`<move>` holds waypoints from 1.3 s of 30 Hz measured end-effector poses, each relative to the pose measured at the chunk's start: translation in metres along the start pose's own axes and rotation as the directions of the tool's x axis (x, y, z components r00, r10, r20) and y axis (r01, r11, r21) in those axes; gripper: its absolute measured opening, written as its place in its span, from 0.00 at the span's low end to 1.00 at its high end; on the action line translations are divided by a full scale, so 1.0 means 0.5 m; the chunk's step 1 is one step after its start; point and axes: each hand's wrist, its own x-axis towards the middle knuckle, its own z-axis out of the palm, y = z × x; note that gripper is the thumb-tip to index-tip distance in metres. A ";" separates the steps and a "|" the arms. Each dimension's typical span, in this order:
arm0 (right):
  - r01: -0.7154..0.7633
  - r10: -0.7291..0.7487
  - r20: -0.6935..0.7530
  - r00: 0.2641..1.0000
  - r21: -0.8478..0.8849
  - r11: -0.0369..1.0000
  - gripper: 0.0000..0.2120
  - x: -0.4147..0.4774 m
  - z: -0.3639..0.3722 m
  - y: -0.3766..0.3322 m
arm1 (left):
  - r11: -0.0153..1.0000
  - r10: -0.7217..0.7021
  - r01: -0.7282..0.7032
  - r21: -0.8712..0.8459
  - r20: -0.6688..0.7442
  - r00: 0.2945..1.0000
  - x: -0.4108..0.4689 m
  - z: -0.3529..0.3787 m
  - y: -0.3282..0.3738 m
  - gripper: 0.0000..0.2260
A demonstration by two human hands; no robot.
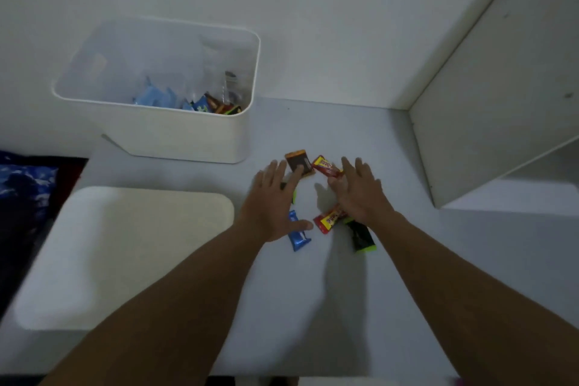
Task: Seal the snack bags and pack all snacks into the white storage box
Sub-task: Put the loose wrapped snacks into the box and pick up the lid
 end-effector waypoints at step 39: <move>0.111 -0.142 -0.323 0.936 -0.112 0.987 0.14 0.047 0.085 0.060 | 0.997 0.025 -0.001 0.071 -0.335 0.942 0.018 0.090 0.057 0.20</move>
